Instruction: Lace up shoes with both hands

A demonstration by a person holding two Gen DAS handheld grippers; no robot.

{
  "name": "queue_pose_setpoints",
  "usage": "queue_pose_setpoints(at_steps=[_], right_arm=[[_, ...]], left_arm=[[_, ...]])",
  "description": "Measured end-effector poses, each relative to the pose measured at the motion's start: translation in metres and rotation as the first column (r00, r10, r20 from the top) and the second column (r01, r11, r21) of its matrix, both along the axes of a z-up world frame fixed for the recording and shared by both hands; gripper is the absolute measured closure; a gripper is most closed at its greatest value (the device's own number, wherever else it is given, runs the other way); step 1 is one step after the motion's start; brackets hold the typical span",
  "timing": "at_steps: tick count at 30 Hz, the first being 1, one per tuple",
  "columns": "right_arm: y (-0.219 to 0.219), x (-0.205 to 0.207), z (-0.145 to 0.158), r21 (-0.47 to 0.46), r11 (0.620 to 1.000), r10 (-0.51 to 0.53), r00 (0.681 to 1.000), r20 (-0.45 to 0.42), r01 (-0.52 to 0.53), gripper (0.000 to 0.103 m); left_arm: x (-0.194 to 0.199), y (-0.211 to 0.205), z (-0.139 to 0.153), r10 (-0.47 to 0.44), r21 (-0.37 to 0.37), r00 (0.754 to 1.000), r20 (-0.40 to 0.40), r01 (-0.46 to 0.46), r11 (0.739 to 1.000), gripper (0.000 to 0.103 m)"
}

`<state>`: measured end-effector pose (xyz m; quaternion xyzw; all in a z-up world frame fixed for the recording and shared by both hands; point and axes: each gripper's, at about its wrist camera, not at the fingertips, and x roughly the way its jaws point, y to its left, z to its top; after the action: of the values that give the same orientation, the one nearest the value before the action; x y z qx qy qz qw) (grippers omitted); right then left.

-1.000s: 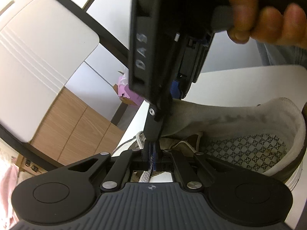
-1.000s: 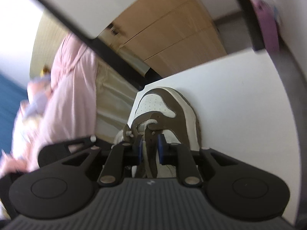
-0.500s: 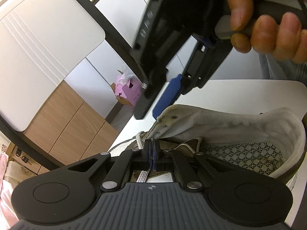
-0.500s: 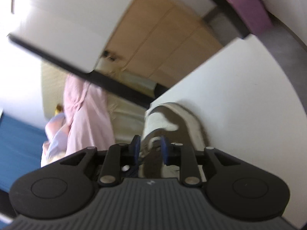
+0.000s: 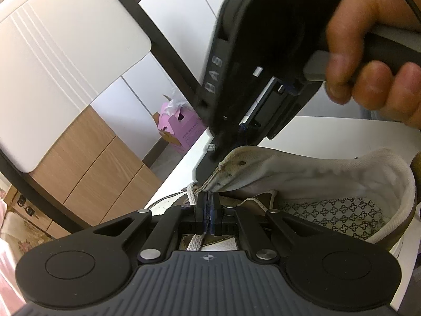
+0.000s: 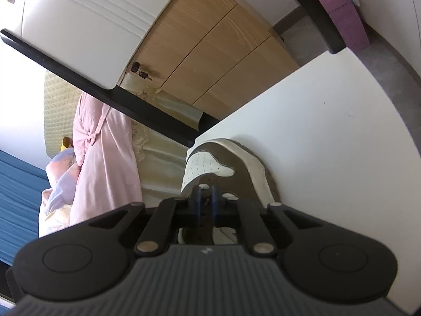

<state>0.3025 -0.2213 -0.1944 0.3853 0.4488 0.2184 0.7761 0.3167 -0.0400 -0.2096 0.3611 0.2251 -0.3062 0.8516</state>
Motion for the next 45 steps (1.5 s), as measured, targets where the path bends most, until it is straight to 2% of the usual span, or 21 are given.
queue_pose_setpoints(at_steps=[8,11,13,17,24,27,30,32,39,45], right_arm=[[-0.010,-0.005,0.003,0.010,0.995,-0.098,0.995,0.027,0.098,0.103],[-0.015,-0.006,0.003,-0.022,0.992,-0.123,0.992,0.023,0.124,0.102],[-0.015,-0.005,-0.002,0.007,0.994,-0.106,0.994,-0.008,0.106,0.098],[-0.011,-0.006,-0.004,0.044,0.996,-0.080,0.997,-0.010,0.081,0.094],[-0.002,-0.004,-0.006,0.062,0.996,-0.065,0.997,-0.029,0.066,0.094],[0.000,-0.003,-0.005,0.061,0.996,-0.064,0.998,-0.025,0.065,0.094],[0.003,-0.002,-0.002,0.027,0.999,-0.037,0.999,0.003,0.037,0.100],[0.005,-0.001,0.000,0.007,1.000,-0.021,1.000,0.017,0.021,0.101],[-0.004,-0.003,-0.001,0.042,0.996,-0.080,0.997,0.020,0.079,0.101],[-0.009,-0.005,-0.001,0.036,0.993,-0.117,0.993,0.024,0.116,0.103]], left_arm=[[-0.006,0.010,0.002,0.035,-0.037,0.999,-0.029,-0.036,0.999,0.098],[-0.012,0.019,0.009,0.043,-0.049,0.998,-0.036,-0.045,0.998,0.098],[-0.012,0.019,0.008,0.048,-0.055,0.998,-0.039,-0.050,0.997,0.098],[-0.011,0.016,0.007,0.056,-0.072,0.997,-0.050,-0.060,0.996,0.099],[-0.027,0.011,0.018,0.060,-0.092,0.997,-0.057,-0.065,0.994,0.099],[-0.074,0.010,0.028,0.061,-0.093,0.996,-0.058,-0.066,0.993,0.099],[-0.059,0.008,0.023,0.069,-0.092,0.995,-0.067,-0.075,0.993,0.098],[-0.057,0.008,0.024,0.075,-0.096,0.994,-0.075,-0.082,0.992,0.097],[-0.059,0.011,0.028,0.080,-0.112,0.994,-0.079,-0.089,0.990,0.094],[-0.065,0.012,0.030,0.076,-0.105,0.995,-0.057,-0.082,0.991,0.093]])
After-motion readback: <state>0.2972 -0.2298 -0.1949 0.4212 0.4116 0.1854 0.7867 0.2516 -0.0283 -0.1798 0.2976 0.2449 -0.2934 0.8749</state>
